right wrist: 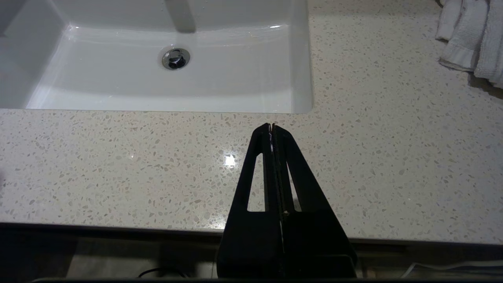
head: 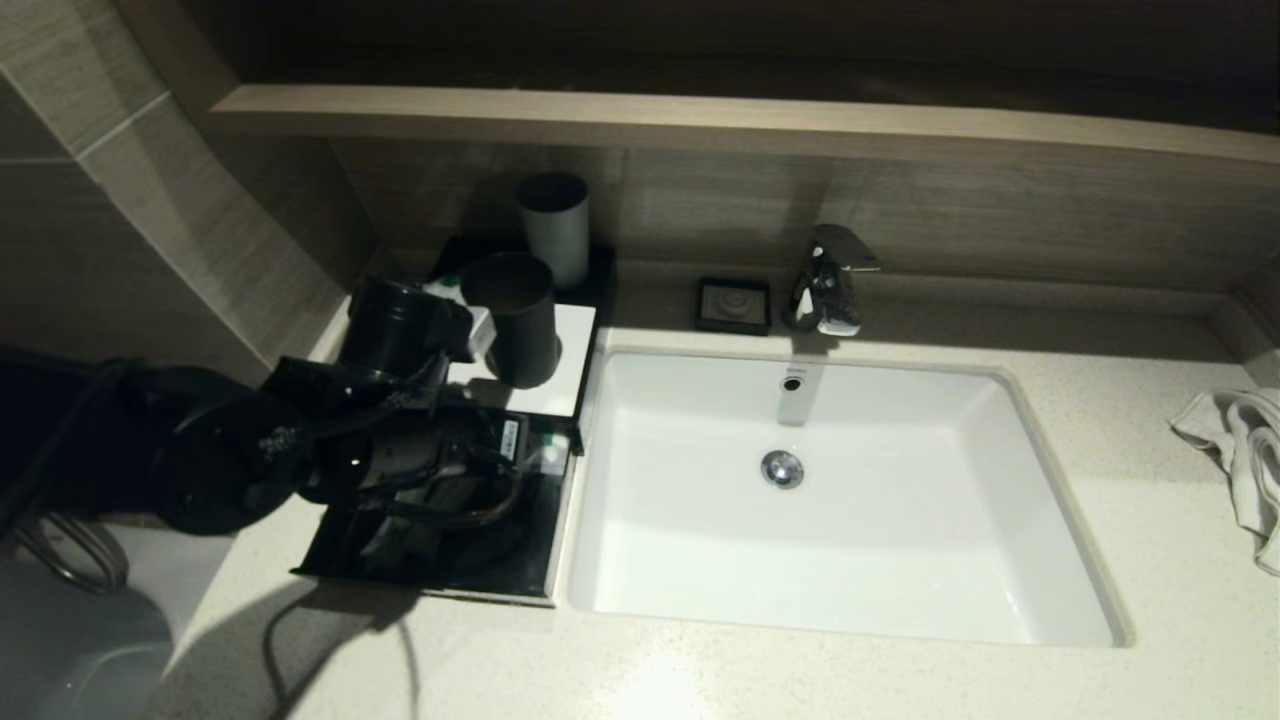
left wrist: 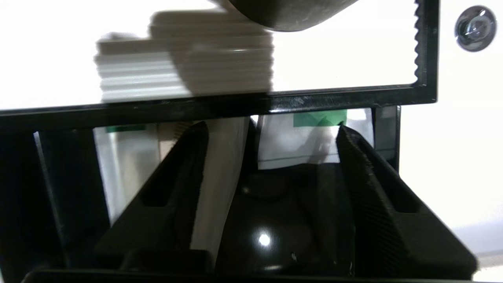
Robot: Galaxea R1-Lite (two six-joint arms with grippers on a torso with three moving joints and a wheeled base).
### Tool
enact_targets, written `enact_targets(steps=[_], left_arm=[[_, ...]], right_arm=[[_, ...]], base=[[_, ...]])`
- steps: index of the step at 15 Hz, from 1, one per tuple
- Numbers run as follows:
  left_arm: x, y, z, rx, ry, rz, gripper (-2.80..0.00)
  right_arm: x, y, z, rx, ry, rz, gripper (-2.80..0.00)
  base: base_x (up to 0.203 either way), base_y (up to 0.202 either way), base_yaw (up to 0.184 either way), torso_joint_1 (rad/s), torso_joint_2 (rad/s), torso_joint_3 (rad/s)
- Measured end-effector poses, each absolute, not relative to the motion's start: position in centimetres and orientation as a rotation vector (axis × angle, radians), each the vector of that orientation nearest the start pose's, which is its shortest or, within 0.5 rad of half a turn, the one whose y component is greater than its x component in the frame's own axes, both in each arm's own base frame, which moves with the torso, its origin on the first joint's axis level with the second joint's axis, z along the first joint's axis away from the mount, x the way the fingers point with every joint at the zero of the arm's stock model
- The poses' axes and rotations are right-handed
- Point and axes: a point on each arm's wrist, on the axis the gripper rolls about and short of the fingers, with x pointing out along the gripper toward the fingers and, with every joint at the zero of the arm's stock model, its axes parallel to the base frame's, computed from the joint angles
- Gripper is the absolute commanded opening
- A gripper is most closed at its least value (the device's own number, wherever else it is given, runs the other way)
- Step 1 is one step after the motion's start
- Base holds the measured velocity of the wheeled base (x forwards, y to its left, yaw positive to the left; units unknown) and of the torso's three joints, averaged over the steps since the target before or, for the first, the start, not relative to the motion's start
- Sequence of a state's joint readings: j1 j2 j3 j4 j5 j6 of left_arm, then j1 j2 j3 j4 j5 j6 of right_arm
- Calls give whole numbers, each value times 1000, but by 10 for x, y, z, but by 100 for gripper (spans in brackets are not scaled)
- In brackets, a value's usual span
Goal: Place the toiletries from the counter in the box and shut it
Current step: Place the bathroom toiletry into the drawer
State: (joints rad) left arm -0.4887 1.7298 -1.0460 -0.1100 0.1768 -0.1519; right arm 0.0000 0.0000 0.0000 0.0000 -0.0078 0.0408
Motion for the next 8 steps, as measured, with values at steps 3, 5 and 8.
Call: enact_targets(steps=[3, 5, 8], left_arm=[[267, -138, 199, 33, 539, -264, 0], [256, -132, 206, 26, 517, -263, 0], [240, -122, 220, 16, 467, -243, -280]], right_arm=[[-23, 0, 75, 40, 0, -7, -280], [-23, 0, 75, 40, 0, -8, -280], [-23, 0, 75, 40, 0, -8, -280]], base=[[0, 0, 0, 0, 0, 0], [0, 0, 0, 0, 0, 0], [0, 0, 0, 0, 0, 0]])
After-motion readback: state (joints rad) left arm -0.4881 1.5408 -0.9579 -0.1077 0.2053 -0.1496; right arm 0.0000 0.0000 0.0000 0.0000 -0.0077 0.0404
